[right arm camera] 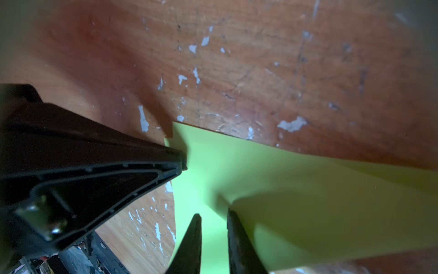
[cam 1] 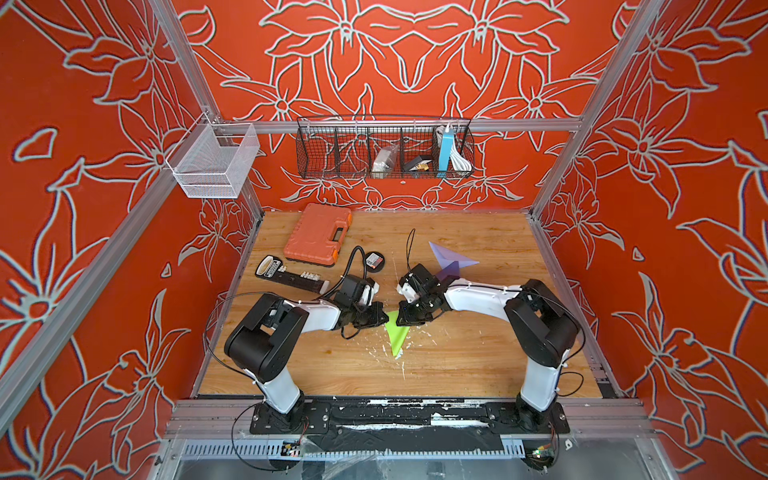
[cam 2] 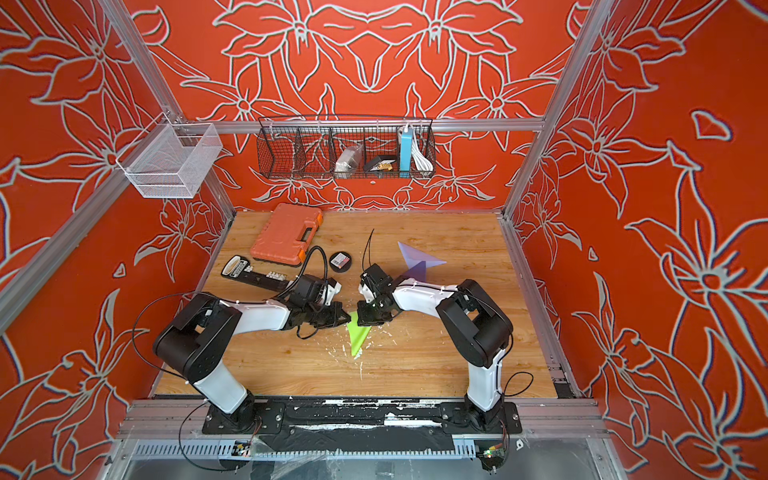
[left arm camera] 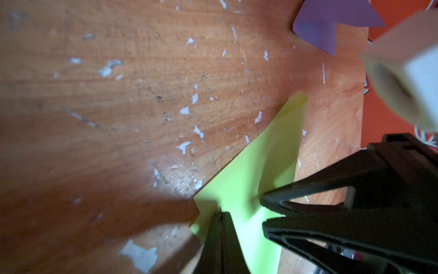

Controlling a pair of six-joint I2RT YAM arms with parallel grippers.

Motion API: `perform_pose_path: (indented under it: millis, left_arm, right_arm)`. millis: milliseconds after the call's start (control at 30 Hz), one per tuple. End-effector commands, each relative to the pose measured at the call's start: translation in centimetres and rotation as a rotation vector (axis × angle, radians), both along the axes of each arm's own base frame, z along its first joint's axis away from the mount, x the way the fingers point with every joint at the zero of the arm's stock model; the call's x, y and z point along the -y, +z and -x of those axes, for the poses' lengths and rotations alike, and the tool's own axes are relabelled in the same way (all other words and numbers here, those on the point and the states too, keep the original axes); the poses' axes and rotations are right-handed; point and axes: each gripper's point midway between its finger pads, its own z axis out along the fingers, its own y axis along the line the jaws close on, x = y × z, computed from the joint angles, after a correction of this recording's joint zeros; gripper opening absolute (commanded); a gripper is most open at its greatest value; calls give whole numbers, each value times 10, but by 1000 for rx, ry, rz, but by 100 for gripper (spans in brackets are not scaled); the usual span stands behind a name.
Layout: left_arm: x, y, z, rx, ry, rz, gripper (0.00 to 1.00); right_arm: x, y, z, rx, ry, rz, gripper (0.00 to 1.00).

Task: Fold the square paper diagonally
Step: Fold the paper at the center of the board.

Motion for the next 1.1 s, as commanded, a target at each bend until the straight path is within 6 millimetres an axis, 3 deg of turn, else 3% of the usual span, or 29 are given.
perform_pose_path:
  millis: [0, 267, 467, 667, 1067]
  left_arm:
    - [-7, -12, 6, -29, -1, -47, 3]
    - [-2, 11, 8, -5, -13, -9, 6]
    - [-2, 28, -1, 33, -1, -16, 7]
    - [7, 21, -6, 8, -27, -1, 6]
    - [6, -3, 5, -34, -35, -14, 4]
  right_arm:
    - [4, -2, -1, 7, 6, 37, 23]
    - [8, -10, 0, -9, -15, 50, 21]
    - [7, -12, 0, -18, -22, 48, 21]
    - [6, -11, 0, -21, -21, 44, 21]
    - [7, -11, 2, -24, -15, 40, 21]
